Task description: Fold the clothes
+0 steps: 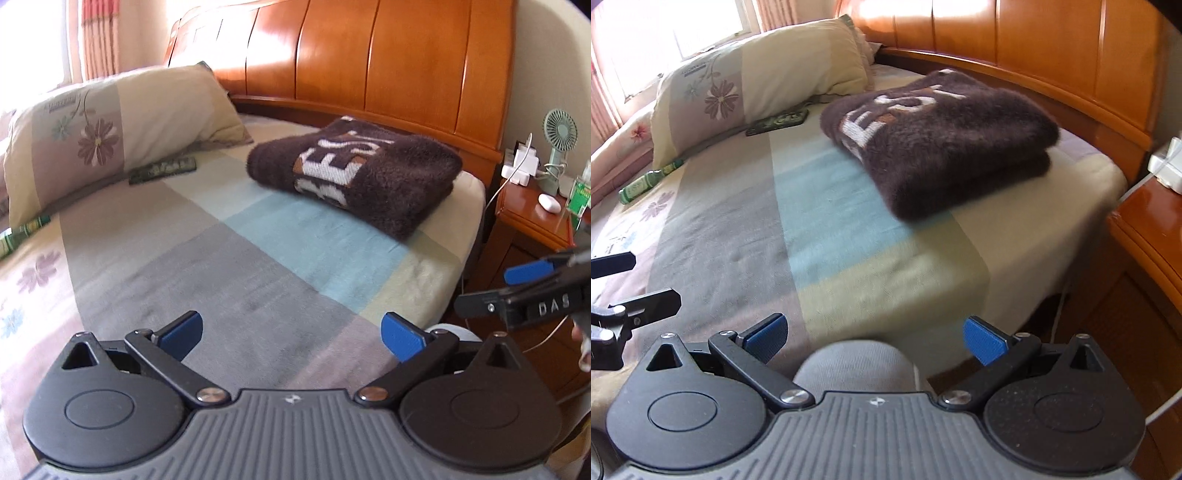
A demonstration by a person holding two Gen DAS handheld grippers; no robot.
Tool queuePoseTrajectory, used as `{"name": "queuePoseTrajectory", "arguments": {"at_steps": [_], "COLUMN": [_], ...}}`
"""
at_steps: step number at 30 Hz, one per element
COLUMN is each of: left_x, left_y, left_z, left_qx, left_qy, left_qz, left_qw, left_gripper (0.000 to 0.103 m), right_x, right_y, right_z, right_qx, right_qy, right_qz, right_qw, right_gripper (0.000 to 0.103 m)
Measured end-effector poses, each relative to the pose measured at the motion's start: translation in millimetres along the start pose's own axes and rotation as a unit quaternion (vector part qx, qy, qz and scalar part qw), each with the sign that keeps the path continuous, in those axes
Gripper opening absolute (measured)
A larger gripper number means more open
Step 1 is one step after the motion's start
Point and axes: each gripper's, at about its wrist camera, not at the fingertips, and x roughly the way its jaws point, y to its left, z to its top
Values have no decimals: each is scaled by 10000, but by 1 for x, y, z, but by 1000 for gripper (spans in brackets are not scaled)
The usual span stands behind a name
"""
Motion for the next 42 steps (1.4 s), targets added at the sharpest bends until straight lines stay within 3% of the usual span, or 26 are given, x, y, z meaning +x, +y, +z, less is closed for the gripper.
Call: {"name": "queuePoseTrajectory", "arguments": {"at_steps": [7,12,22,32,42], "left_x": [-7,-12,-18,-25,-22], "left_y": [-16,-30,-32,-43,-44], "left_z": [-2,9,35,55,61], "left_qx": [3,93,-297,-248,-316], "left_qy": [75,196,144,-142,-102], "left_qz": [61,360,238,17,166], "left_qw": [10000,9991,9992,9996,9993], "left_gripper": [102,102,102,102,102], "right_x": [-17,-29,-50,-62,-71], "right_y": [0,1,5,11,13], "right_z": [-11,-13,-7,5,16], "right_qx": [34,137,-18,-162,-177], "right_qy": [-102,-306,-669,-828,-942], "right_qz": [-135,-191,-360,-425,-563], "right_qw": [9999,9993,9971,9955,9938], "right_gripper": [103,103,103,103,103]}}
